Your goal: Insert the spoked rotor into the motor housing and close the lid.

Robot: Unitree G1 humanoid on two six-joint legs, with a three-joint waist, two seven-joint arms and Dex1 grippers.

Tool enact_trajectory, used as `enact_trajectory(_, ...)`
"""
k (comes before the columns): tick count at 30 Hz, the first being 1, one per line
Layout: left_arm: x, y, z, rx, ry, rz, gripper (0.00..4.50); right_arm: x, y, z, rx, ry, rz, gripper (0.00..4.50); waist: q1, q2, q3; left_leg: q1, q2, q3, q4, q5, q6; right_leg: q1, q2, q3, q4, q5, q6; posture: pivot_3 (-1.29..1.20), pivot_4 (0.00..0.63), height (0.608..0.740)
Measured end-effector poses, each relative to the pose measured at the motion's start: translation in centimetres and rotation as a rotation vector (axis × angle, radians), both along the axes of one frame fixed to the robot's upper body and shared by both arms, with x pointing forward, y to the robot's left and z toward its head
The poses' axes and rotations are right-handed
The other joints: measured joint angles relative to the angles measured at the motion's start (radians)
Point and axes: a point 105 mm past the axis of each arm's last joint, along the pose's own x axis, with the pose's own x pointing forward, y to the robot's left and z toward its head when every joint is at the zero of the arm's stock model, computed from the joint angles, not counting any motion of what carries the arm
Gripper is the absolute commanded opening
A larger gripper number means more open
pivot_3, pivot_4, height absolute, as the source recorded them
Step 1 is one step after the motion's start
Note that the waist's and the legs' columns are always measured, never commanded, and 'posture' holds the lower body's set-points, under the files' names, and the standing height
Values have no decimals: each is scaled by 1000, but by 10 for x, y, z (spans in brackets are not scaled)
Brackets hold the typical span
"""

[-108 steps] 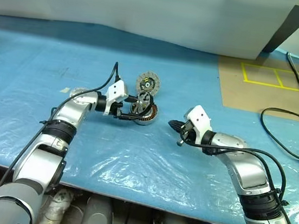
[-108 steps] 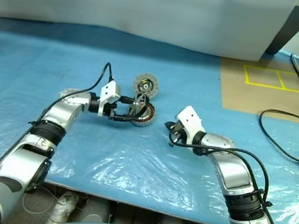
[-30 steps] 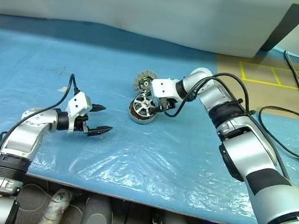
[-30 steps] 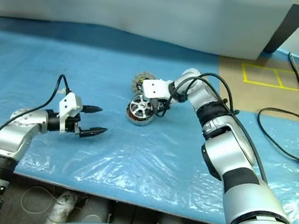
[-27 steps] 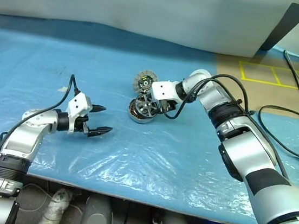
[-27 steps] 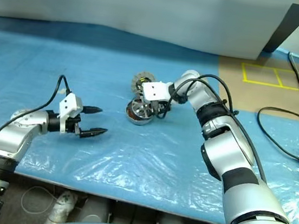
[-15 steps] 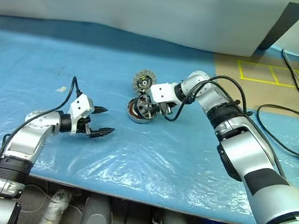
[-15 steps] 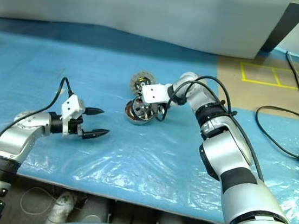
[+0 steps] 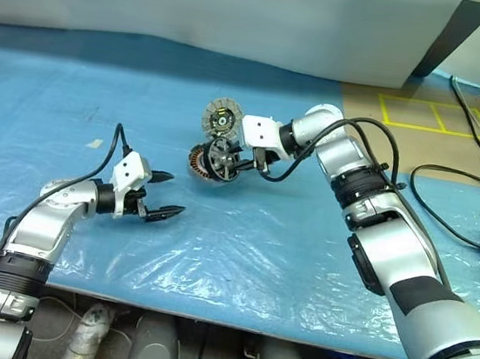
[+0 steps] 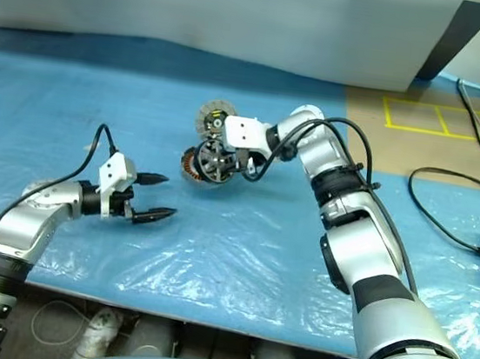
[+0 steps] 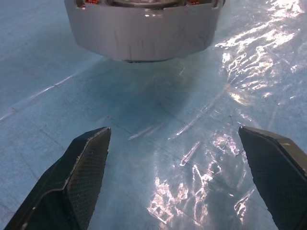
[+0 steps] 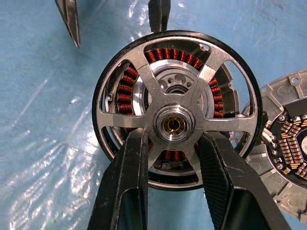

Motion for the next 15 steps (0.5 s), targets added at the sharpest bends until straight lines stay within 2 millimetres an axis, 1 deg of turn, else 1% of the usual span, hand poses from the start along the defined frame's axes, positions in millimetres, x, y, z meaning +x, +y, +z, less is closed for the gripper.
enact_trajectory(3, -1, 0, -1, 1, 5, 1, 4500, -1, -2, -8, 1, 37, -26, 1118, 0, 0, 0, 0, 0, 0, 1, 0, 0, 0, 0, 0, 0, -1, -2, 0, 150, 740)
enact_trajectory(6, 0, 0, 0, 1, 4, -1, 4500, -1, -3, -3, 0, 21, -29, 1118, 0, 0, 0, 0, 0, 0, 1, 0, 0, 0, 0, 0, 0, -1, -2, 0, 150, 740)
enact_trajectory(9, 1, 0, 1, 2, -2, -4, 4500, -4, -10, -4, -16, 6, -22, 1118, 3, 0, 0, 0, 0, 0, 0, 0, 0, 0, 0, 0, 0, 0, 0, 0, 150, 740)
enact_trajectory(11, 1, -1, 2, 2, -4, -6, 4500, -8, -18, -11, -49, 5, -13, 1118, 4, 0, 0, 0, 0, 0, 0, 0, 0, 0, 0, 0, 0, 2, 2, 0, 150, 740)
enact_trajectory(13, 1, -1, 2, 2, -4, -6, 4500, -14, -30, -22, -107, 8, 1, 1118, 6, 0, 0, 0, 0, 0, 0, 0, 0, 0, 0, 0, 0, 2, 2, 0, 150, 740)
enact_trajectory(15, 1, -1, 2, 2, -3, -7, 4500, -19, -36, -28, -130, 5, 14, 1118, 6, 0, 0, 0, 0, 0, 0, 0, 0, 0, 0, 0, 0, 2, 2, 0, 150, 740)
